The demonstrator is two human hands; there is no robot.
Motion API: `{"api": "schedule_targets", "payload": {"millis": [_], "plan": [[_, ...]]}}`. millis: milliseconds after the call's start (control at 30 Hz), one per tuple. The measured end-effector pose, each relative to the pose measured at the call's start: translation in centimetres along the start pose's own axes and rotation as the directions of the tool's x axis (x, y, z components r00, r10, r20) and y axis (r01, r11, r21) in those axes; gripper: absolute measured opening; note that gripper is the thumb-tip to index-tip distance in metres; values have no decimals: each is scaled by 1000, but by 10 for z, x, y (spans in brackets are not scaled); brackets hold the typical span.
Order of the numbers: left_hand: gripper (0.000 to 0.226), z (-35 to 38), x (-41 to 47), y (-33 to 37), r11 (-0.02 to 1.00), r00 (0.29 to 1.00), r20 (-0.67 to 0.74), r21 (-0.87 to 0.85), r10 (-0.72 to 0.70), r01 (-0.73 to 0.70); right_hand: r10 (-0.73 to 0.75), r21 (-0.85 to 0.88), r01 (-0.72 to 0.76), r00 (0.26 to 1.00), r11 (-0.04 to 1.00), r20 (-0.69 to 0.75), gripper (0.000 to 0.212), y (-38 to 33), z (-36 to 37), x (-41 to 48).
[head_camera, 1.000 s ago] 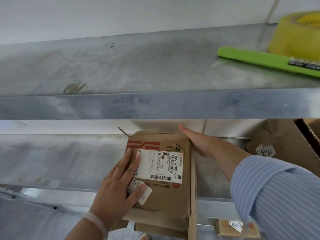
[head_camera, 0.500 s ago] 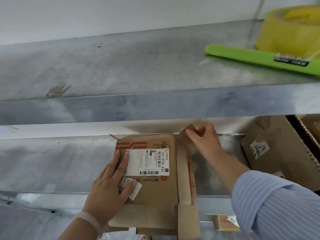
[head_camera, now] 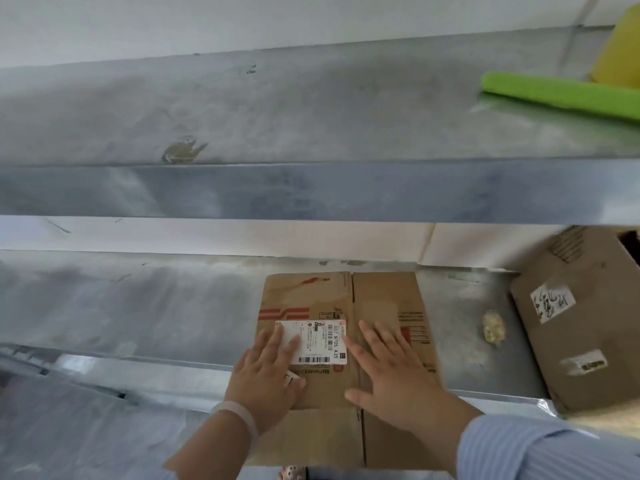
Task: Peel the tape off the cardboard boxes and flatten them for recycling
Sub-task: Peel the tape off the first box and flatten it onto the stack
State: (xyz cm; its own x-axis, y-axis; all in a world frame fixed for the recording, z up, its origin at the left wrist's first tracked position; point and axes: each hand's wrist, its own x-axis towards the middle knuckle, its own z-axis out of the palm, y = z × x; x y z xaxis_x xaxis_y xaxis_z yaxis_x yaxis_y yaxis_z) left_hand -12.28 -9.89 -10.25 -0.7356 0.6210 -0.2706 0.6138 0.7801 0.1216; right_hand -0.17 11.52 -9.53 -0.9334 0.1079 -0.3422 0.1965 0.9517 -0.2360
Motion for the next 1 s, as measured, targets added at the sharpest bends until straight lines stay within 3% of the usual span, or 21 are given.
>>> {"api": "schedule_targets", "payload": {"millis": [233,400,567,1000], "plan": [[72,20,14,16,998,991,-123,40,55,-50,27,-65,-30,998,997,-49,79,4,14,10],[62,21,20,15,996,990,-115,53,84,-78,10,-55,-17,993,998,-117,75,16,19,14],[75,13,37,23,993,985,-141,76,97,-87,45,-70,-59,982,996,-186,77,20,10,28],[74,8,61,25,983,977,-146,121,156,-139,82,-75,-104,965,992,-249,74,18,5,47]]}}
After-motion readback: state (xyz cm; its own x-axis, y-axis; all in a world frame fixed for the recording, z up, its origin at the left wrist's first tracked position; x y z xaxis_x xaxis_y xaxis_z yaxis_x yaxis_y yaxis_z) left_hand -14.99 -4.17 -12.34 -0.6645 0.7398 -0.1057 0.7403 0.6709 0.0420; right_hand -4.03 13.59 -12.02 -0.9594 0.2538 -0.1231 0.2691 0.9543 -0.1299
